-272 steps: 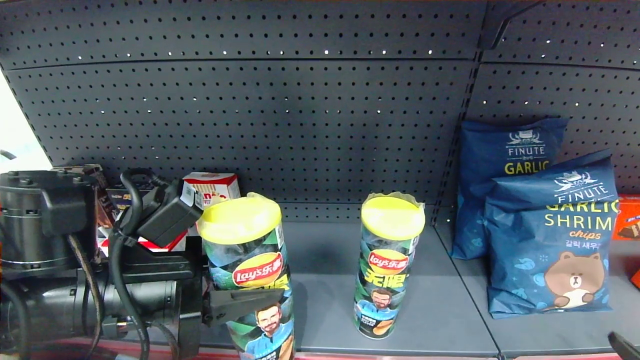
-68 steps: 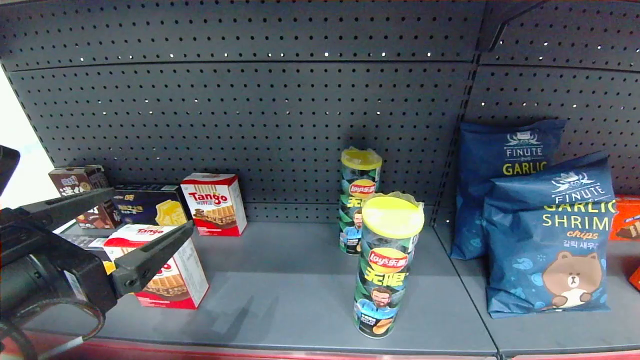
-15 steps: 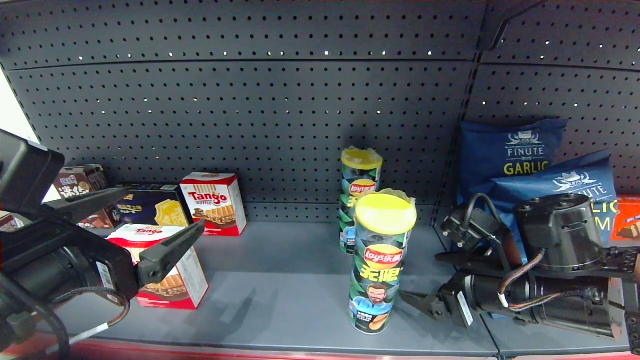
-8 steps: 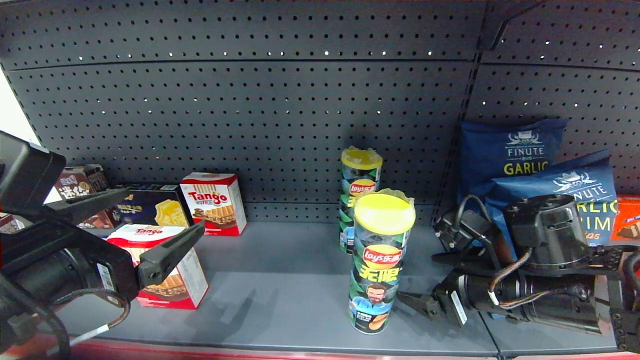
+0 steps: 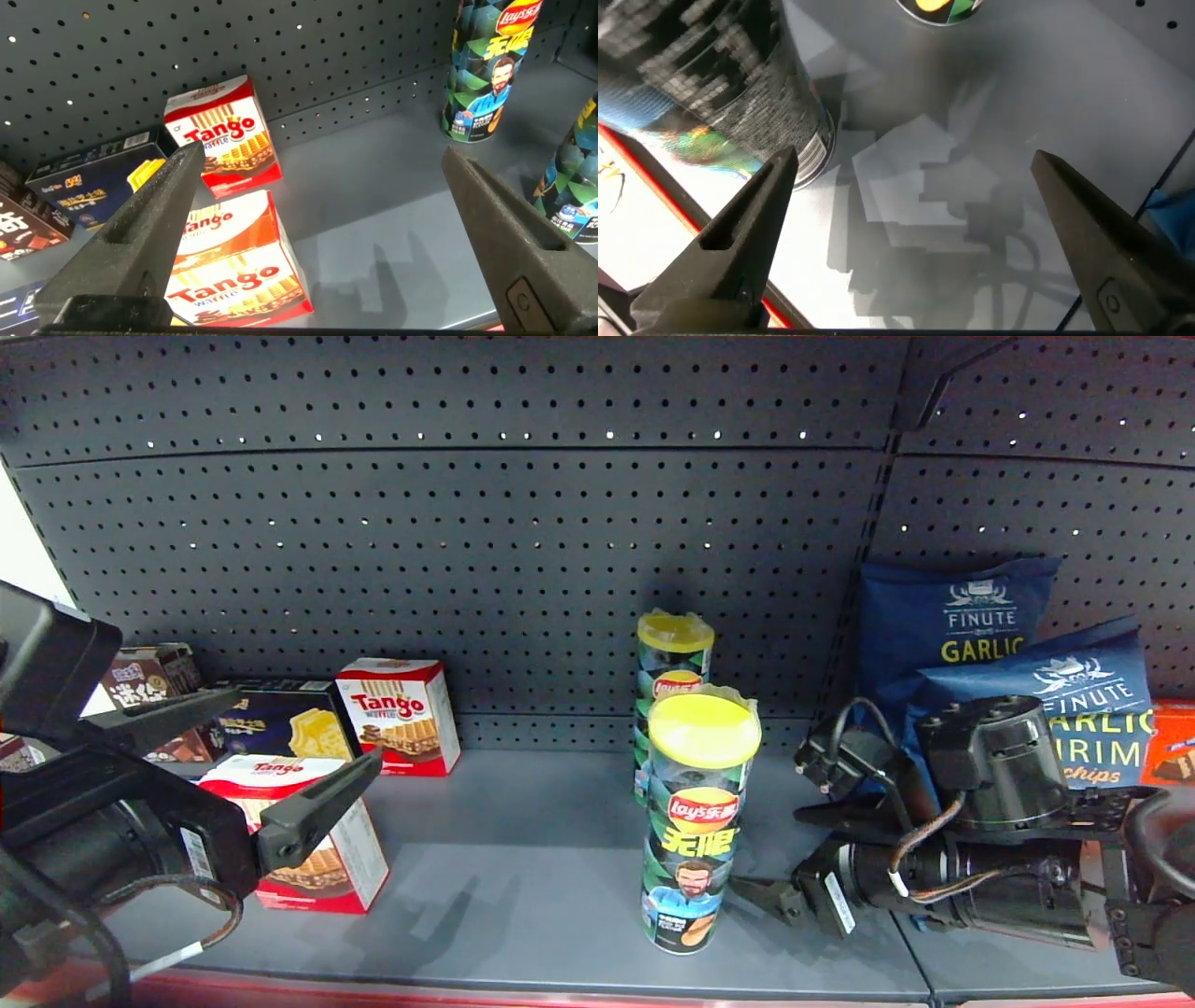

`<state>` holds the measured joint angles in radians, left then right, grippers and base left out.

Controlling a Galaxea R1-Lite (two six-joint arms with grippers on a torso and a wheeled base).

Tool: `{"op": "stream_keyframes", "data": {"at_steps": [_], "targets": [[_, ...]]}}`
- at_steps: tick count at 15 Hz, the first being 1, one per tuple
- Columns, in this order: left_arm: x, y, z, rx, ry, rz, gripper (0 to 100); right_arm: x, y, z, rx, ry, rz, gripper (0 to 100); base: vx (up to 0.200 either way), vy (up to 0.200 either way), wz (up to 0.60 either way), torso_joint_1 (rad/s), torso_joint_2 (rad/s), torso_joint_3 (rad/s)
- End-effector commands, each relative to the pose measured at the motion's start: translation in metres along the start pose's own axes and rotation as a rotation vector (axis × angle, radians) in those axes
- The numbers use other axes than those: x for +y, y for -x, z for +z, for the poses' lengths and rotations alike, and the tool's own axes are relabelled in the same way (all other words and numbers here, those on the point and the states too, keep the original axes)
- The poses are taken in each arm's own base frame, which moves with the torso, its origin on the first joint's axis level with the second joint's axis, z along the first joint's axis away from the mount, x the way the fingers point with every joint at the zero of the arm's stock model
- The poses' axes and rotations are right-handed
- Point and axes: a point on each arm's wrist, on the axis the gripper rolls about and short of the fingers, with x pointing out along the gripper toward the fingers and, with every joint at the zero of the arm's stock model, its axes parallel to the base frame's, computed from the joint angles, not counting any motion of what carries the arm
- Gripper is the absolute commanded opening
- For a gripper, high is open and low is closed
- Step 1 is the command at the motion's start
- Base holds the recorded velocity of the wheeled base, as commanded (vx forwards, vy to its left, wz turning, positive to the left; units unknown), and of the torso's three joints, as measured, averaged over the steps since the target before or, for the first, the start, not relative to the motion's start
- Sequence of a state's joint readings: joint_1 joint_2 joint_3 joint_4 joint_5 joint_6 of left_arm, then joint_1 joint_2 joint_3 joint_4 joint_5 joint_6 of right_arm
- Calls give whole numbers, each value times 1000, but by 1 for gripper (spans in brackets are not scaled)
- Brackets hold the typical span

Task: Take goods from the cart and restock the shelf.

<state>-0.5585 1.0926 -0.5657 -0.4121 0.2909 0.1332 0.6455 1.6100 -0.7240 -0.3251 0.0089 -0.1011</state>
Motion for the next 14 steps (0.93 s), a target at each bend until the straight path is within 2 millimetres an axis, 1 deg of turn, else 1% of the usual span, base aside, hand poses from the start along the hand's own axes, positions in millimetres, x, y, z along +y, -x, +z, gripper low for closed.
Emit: {"op": "stream_keyframes", "data": {"at_steps": [1, 4, 6, 11, 14], "targets": [[0, 0, 0, -1, 0, -1, 100, -2, 5, 2, -16, -4, -8, 100, 0, 0, 0, 0, 0, 0], [0, 0, 1, -2, 1, 1, 100, -7, 4, 2, -14, -13, -23, 100, 0, 0, 0, 0, 0, 0], [0, 0, 1, -2, 1, 1, 100, -7, 3, 3, -14, -12, -22, 100, 0, 0, 0, 0, 0, 0], [2, 0, 0, 1, 1, 13, 100, -6, -7, 5, -5, -10, -17, 100, 0, 0, 0, 0, 0, 0], [2, 0, 0, 0, 2, 15, 100, -5, -8, 6, -6, -9, -14, 100, 0, 0, 0, 0, 0, 0]]}}
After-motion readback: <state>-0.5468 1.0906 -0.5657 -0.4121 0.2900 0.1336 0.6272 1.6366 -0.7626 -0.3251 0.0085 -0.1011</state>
